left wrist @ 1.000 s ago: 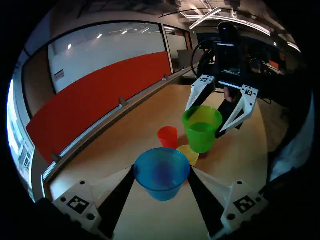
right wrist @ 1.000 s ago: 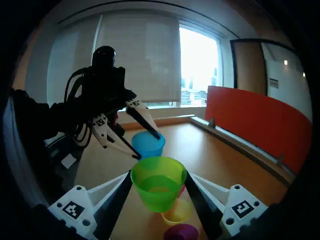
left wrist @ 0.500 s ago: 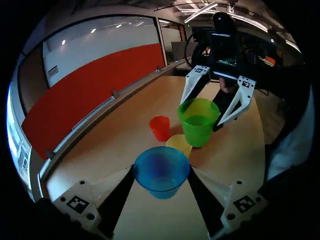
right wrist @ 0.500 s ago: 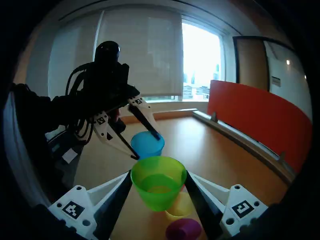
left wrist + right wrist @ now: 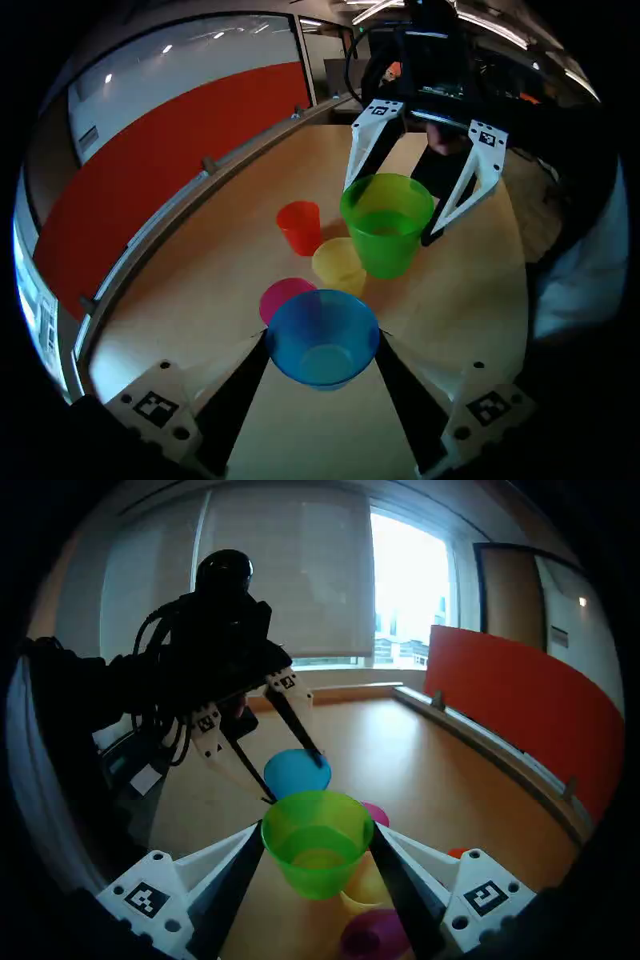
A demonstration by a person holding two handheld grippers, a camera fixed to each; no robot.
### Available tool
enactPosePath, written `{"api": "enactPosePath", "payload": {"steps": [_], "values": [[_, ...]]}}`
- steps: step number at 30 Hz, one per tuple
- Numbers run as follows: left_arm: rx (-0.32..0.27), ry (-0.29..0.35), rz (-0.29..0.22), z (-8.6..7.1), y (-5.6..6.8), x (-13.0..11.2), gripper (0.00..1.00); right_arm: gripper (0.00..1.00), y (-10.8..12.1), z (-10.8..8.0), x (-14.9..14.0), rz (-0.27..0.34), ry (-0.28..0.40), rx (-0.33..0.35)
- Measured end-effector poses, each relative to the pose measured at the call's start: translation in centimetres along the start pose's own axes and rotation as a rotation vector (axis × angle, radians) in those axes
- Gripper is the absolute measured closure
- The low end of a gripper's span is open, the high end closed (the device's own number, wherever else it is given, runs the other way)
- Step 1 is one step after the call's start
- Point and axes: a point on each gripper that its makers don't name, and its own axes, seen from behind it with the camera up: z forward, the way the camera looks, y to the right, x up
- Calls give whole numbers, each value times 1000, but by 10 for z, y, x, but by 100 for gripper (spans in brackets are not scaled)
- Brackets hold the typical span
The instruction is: Pour water
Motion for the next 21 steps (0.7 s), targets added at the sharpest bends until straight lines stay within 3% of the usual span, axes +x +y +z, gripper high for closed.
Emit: {"api": "enactPosePath", "payload": {"steps": [21], "values": [[-69, -106, 29, 18, 22, -38, 10, 7, -7, 15, -31, 6, -71, 36]]}}
